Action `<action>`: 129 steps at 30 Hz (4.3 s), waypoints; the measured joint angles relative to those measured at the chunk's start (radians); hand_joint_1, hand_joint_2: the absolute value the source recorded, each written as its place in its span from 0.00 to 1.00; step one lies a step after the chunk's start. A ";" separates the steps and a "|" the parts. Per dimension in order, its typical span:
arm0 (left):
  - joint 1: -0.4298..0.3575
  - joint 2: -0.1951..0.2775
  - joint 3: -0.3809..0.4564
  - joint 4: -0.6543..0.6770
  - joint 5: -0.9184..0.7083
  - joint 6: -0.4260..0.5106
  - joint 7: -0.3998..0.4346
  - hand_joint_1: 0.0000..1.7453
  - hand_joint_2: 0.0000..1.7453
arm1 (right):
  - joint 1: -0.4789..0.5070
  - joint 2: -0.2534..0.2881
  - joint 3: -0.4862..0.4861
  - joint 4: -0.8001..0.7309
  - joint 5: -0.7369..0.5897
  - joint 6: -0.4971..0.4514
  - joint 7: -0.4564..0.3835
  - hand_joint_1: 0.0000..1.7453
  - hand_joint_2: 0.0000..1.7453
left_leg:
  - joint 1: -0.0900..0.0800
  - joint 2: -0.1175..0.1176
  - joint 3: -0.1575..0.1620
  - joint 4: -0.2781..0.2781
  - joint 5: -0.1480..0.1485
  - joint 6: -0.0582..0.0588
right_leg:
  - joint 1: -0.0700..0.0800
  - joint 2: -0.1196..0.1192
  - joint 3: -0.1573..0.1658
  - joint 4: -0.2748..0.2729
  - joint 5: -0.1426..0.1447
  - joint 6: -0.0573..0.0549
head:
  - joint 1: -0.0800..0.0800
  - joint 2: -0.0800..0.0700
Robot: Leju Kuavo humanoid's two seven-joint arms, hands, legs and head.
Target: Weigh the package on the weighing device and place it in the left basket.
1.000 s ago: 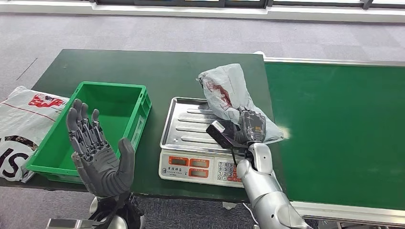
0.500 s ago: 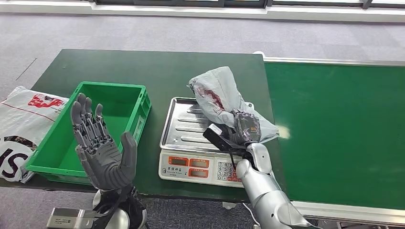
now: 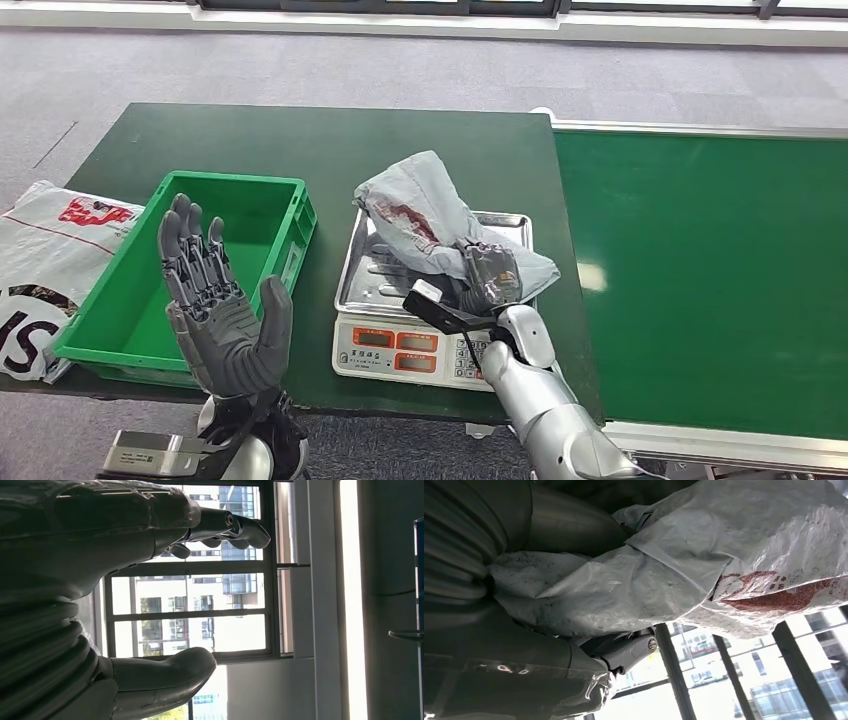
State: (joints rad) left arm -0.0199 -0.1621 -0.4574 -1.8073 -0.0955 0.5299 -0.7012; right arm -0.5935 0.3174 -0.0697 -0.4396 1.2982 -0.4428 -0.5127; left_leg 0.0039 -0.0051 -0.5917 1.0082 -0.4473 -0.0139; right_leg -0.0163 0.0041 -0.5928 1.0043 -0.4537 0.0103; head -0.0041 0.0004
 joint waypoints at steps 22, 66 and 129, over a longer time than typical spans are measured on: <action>0.007 0.000 0.000 -0.002 -0.013 0.005 0.000 0.00 1.00 | 0.010 0.023 0.111 0.011 -0.074 0.075 -0.128 0.00 1.00 | 0.000 0.000 0.000 0.000 0.000 0.000 | 0.000 0.000 0.000 0.000 0.000 0.000 | 0.000 0.000; 0.049 0.009 0.000 -0.027 -0.031 0.071 -0.001 0.00 1.00 | 0.235 -0.140 0.536 -0.840 -1.091 0.055 -0.190 0.00 1.00 | 0.000 0.000 -0.001 0.000 -0.001 0.000 | 0.000 0.000 -0.001 0.000 -0.001 0.000 | 0.000 0.000; 0.101 -0.010 0.002 -0.032 -0.063 0.090 -0.001 0.00 1.00 | 0.249 -0.010 -0.114 -0.558 -0.220 -0.254 0.091 0.00 1.00 | 0.000 -0.003 -0.001 0.000 -0.001 0.001 | 0.000 -0.005 0.001 0.000 -0.001 0.000 | 0.000 0.000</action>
State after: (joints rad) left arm 0.0808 -0.1720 -0.4559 -1.8397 -0.1589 0.6196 -0.7019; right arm -0.3443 0.3077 -0.1841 -0.9977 1.0780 -0.6970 -0.4215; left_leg 0.0037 -0.0082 -0.5929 1.0083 -0.4483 -0.0127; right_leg -0.0166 -0.0005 -0.5922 1.0041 -0.4547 0.0106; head -0.0038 0.0003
